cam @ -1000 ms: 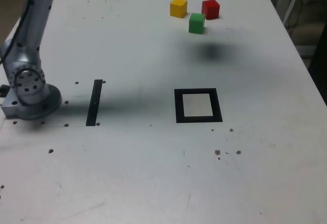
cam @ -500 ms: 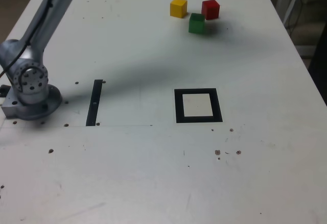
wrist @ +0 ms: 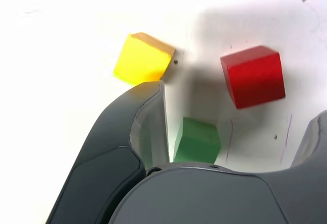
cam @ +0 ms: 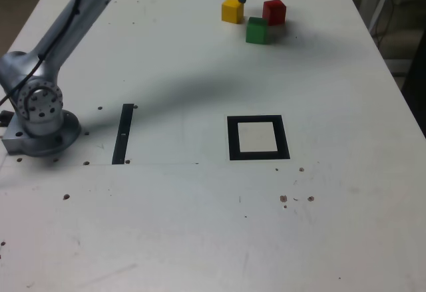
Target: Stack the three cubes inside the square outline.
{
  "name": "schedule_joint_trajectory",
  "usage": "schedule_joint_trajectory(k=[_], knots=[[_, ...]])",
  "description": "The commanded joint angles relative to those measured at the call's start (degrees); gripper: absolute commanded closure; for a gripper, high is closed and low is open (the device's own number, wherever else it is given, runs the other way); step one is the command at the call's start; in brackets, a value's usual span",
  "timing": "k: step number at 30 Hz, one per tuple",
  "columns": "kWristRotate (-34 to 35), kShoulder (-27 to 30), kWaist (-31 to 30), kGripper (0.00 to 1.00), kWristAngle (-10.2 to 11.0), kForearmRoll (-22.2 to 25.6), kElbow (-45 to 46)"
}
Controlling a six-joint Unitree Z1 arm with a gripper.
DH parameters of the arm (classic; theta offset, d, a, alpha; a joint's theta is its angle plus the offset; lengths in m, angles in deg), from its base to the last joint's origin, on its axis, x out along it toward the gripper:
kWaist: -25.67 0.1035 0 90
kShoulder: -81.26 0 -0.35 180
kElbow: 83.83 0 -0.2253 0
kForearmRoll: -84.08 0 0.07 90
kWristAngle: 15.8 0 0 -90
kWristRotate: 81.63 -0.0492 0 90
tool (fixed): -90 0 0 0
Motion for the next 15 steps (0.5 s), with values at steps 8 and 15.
schedule_joint_trajectory(k=[8, 15], knots=[[-0.14, -3.03, -0.14, 0.06, 0.14, -0.57, -2.02], [-0.45, -4.66, -0.74, 0.05, -0.12, -1.64, -3.52]])
